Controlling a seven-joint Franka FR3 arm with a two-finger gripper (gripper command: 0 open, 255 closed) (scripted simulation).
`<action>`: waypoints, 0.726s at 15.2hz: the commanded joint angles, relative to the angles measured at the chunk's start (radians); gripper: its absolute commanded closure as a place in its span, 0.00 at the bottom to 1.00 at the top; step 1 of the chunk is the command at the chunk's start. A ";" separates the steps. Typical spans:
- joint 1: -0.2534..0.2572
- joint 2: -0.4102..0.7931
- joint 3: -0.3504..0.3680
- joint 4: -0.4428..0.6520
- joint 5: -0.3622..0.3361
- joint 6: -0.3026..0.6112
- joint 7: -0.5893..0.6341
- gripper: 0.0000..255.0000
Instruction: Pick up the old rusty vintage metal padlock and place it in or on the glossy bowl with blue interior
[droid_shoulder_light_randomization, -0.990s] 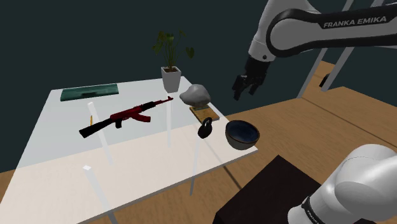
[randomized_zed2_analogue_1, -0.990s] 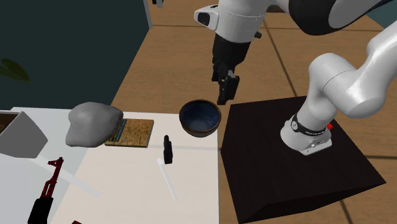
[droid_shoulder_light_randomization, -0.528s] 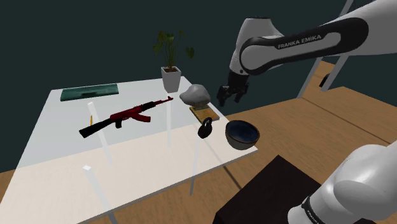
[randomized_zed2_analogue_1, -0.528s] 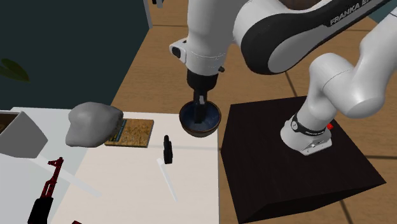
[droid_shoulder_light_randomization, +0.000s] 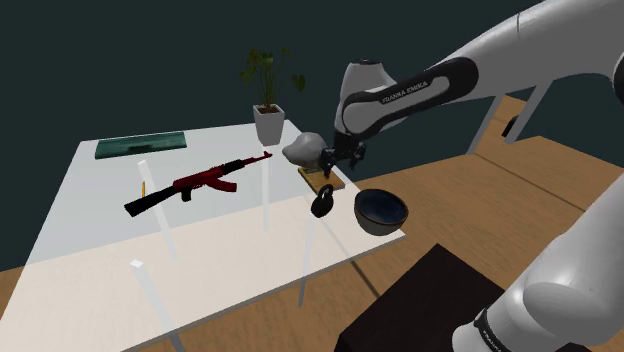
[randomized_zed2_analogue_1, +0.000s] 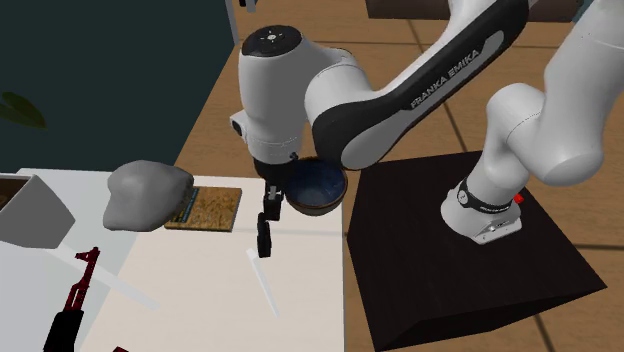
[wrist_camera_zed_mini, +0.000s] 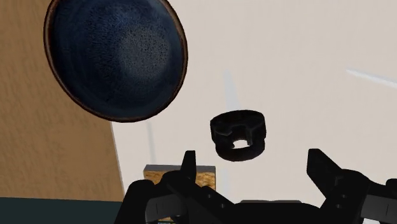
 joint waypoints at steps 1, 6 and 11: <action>-0.001 0.087 -0.001 0.048 -0.018 0.032 0.030 0.00; 0.003 0.235 -0.012 0.135 -0.048 0.081 0.077 0.00; 0.004 0.283 -0.016 0.126 -0.059 0.137 0.085 0.00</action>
